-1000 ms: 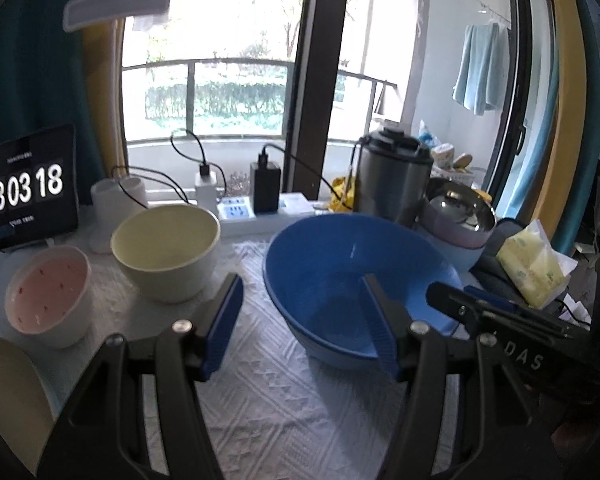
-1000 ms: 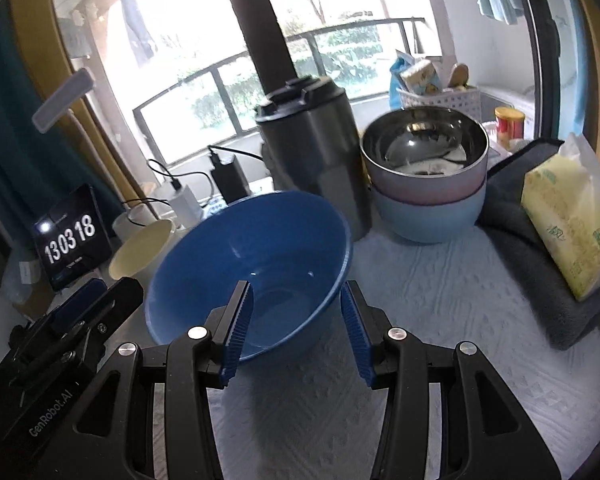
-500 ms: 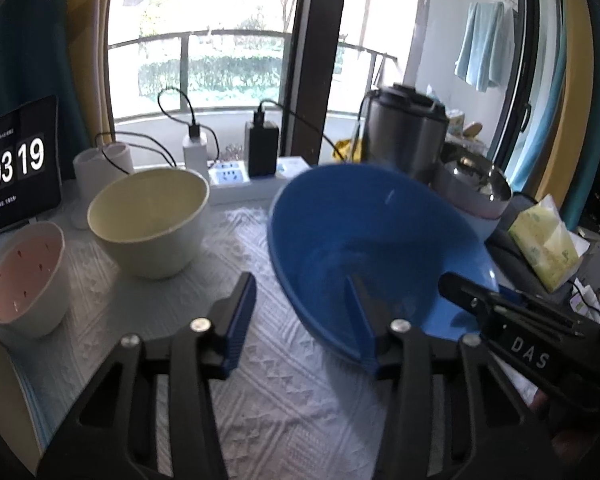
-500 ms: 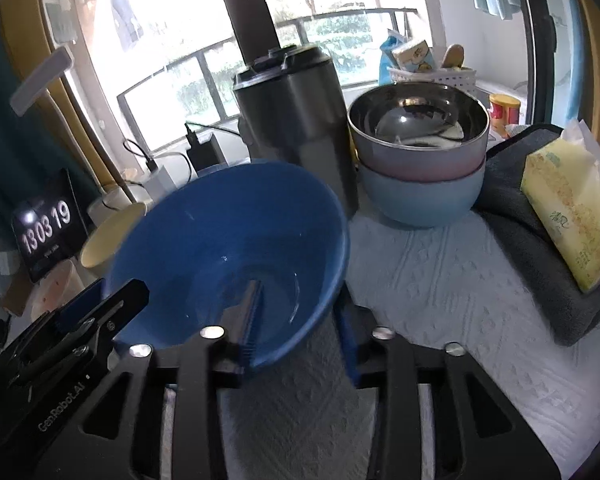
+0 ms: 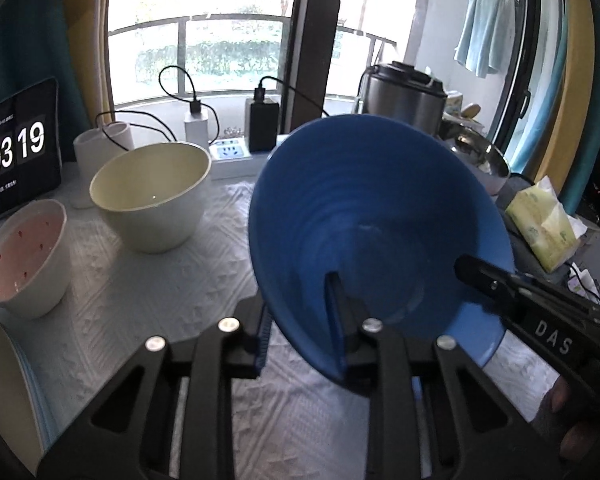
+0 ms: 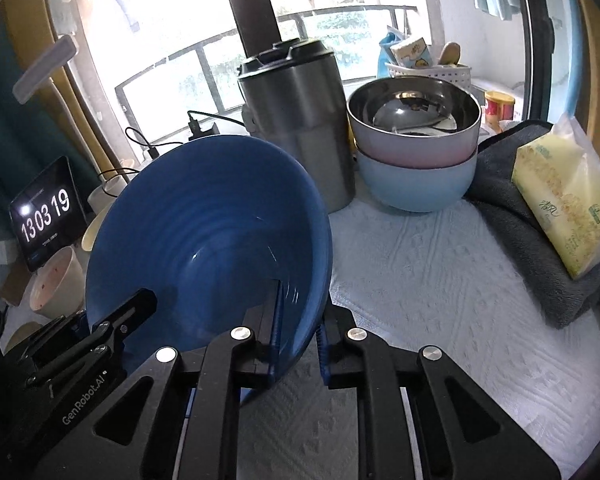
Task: Organize plates and bowls
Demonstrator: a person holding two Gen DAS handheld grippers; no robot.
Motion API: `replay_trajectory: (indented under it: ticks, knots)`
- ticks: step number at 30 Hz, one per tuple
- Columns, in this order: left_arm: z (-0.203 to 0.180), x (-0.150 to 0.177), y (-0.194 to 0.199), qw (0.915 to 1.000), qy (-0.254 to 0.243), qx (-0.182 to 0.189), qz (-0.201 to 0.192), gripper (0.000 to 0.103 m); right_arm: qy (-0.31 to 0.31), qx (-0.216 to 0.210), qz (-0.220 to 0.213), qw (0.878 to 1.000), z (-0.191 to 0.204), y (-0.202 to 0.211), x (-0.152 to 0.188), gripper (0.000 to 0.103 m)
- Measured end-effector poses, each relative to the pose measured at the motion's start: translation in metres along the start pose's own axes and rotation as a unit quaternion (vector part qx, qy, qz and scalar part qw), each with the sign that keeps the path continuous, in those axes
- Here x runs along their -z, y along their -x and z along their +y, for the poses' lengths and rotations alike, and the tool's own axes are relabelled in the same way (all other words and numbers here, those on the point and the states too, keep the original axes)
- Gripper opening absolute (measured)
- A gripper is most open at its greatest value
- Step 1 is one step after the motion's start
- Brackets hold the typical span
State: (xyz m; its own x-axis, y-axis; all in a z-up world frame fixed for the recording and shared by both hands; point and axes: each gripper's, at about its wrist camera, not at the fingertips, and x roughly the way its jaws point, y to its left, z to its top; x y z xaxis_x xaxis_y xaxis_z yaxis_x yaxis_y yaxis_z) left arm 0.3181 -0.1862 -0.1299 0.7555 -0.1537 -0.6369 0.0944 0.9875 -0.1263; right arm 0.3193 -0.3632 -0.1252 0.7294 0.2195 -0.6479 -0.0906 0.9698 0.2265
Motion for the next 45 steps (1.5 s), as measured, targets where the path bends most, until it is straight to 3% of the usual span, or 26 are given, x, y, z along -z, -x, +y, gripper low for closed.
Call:
replay_trajectory:
  ticks: [22, 45]
  knots:
    - [0.032, 0.024, 0.072, 0.9997, 0.014, 0.002, -0.021, 0.026, 0.008, -0.018, -0.013, 1.0, 0.036, 0.051, 0.022, 0.016]
    - [0.071, 0.061, 0.114, 0.9994, 0.032, 0.003, -0.008, 0.026, 0.021, -0.025, 0.018, 0.999, 0.081, 0.072, 0.07, 0.017]
